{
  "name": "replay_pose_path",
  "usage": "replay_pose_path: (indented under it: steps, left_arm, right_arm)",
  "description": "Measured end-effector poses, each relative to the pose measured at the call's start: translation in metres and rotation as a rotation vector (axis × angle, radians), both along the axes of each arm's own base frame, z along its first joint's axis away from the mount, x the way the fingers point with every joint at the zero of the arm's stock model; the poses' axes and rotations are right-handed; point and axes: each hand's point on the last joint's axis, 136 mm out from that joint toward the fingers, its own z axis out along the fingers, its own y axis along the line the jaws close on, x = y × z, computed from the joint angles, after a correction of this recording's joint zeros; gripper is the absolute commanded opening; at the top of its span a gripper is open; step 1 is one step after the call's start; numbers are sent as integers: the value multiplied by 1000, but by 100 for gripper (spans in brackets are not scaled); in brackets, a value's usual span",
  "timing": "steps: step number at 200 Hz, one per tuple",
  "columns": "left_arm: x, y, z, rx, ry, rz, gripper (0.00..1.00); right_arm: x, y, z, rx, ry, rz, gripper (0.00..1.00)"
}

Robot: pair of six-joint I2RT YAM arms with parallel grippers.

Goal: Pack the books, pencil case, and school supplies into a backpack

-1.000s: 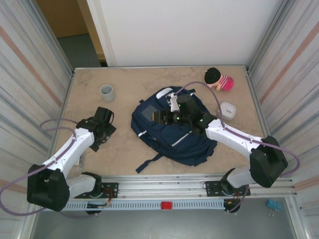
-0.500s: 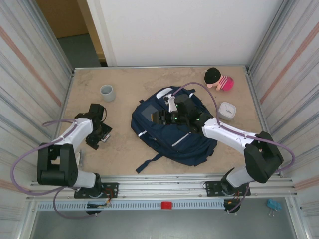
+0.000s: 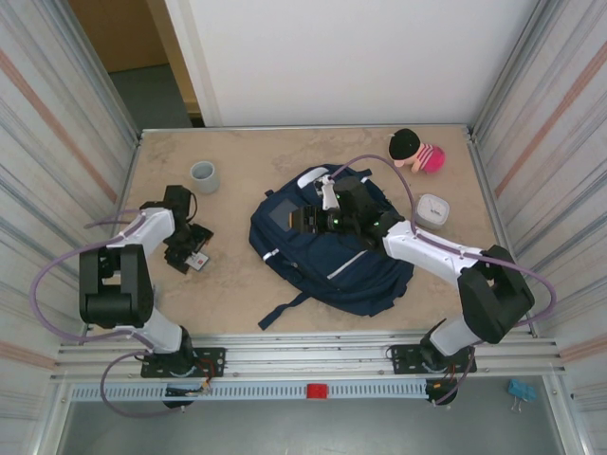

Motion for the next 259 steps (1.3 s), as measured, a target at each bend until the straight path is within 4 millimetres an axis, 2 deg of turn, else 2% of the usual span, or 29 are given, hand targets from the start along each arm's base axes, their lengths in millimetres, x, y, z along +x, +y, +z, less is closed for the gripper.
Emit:
replay_pose_path:
  steps: [118, 150, 191, 230, 259]
  left_arm:
    - [-5, 15, -22, 3, 86, 47, 74]
    - [-2, 16, -23, 5, 99, 43, 64]
    - [1, 13, -23, -16, 105, 49, 57]
    - [-1, 8, -17, -48, 72, 66, 54]
    - [-4, -4, 9, -68, -13, 69, 54]
  right_arm:
    - [7, -5, -2, 19, 26, -15, 60]
    - [8, -6, -2, 21, 27, -18, 60]
    - [10, -8, -2, 21, 27, -23, 60]
    - [12, -7, 1, 33, 20, -24, 60]
    - [11, -4, 5, 65, 27, -17, 60]
